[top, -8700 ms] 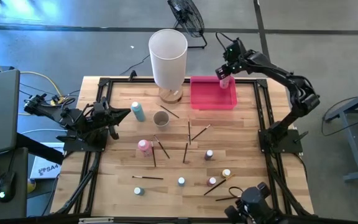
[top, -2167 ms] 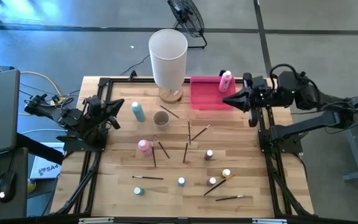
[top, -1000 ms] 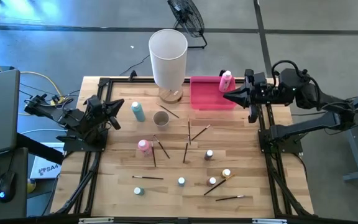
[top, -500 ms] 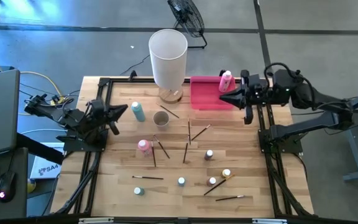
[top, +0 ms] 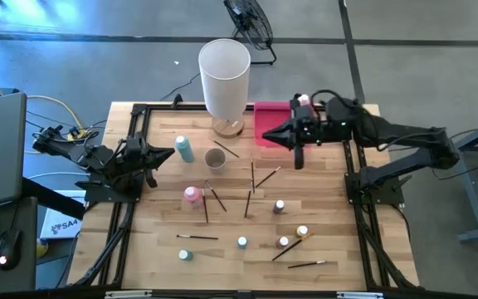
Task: Pick & Place Paint Supplies
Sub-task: Put the big blue paint bottle into the pink bin
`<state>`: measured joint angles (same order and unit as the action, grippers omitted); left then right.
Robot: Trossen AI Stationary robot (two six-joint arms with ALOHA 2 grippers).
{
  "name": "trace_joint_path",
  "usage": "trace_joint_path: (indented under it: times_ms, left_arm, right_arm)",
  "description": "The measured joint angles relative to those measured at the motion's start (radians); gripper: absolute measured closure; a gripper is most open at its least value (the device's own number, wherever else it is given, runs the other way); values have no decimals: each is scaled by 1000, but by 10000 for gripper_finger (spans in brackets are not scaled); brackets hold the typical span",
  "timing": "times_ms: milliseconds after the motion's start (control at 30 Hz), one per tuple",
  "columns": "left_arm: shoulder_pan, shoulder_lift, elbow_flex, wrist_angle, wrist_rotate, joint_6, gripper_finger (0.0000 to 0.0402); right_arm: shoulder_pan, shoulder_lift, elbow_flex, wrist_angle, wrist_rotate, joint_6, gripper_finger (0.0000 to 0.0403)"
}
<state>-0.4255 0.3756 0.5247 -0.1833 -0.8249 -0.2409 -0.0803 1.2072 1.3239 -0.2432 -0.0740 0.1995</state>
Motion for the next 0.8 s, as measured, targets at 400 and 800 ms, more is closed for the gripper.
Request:
trace_joint_path:
  times_ms: [400,800]
  left_arm:
    - [0,0,0,1,24,0,402]
    - [0,14,0,-24,-99,52,391]
  right_arm:
    - [2,13,0,-61,-112,153,398]
    - [2,13,0,-64,-144,117,398]
